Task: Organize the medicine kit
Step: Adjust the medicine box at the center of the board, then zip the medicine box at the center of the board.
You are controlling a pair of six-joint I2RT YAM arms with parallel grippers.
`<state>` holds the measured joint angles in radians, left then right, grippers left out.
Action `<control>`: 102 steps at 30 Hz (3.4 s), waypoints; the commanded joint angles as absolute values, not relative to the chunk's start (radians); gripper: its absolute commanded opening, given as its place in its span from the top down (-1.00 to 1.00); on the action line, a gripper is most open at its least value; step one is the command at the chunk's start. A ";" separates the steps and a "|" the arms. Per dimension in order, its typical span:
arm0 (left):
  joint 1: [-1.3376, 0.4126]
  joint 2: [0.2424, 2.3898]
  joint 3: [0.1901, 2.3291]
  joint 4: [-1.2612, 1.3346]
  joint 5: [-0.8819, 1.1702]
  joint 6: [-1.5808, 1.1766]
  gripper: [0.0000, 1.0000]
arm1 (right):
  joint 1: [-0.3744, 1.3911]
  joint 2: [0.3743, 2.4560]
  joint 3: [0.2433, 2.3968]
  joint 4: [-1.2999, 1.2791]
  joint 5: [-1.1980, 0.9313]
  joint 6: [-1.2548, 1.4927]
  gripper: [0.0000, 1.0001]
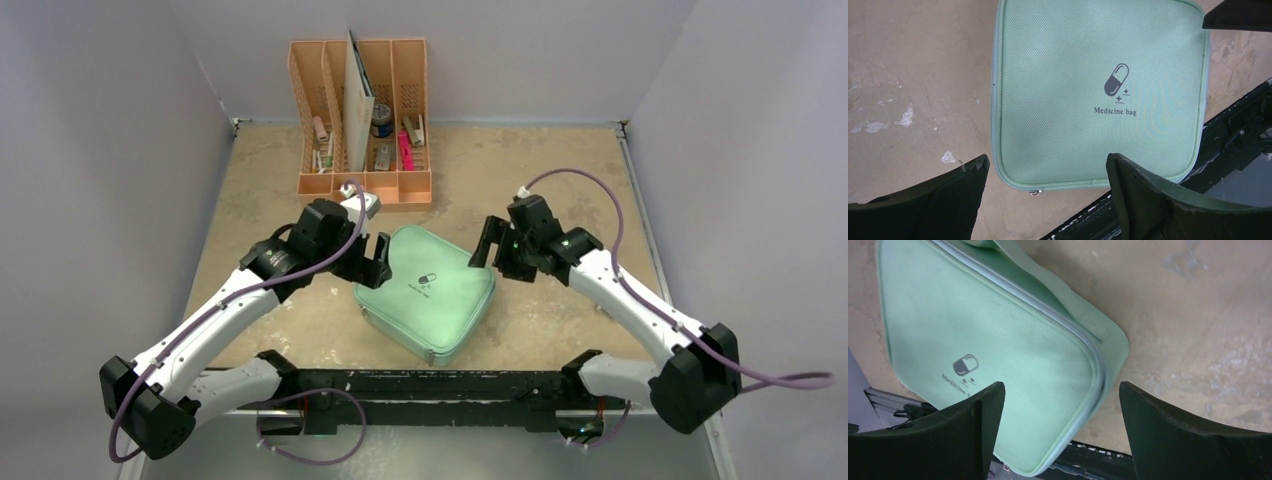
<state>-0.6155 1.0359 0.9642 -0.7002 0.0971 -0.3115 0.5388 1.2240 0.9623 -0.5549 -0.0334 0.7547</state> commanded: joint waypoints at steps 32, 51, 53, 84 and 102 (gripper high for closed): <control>-0.597 1.226 0.954 -0.683 0.030 -0.494 -0.48 | 0.560 1.457 1.012 -0.203 -0.240 0.784 -0.46; -0.576 1.196 1.042 -0.748 0.208 -0.496 -0.44 | 0.645 1.292 0.984 -0.505 -0.092 0.675 -0.41; -0.576 1.197 1.040 -0.754 0.232 -0.498 -0.43 | 0.712 1.230 0.951 -0.516 -0.040 0.706 -0.29; -0.575 1.193 0.858 -0.629 0.203 -0.529 -0.33 | 1.235 1.343 0.853 -0.264 0.372 0.884 0.22; -0.576 1.169 0.818 -0.671 0.151 -0.510 -0.29 | 1.235 1.390 0.877 -0.425 0.412 0.928 1.00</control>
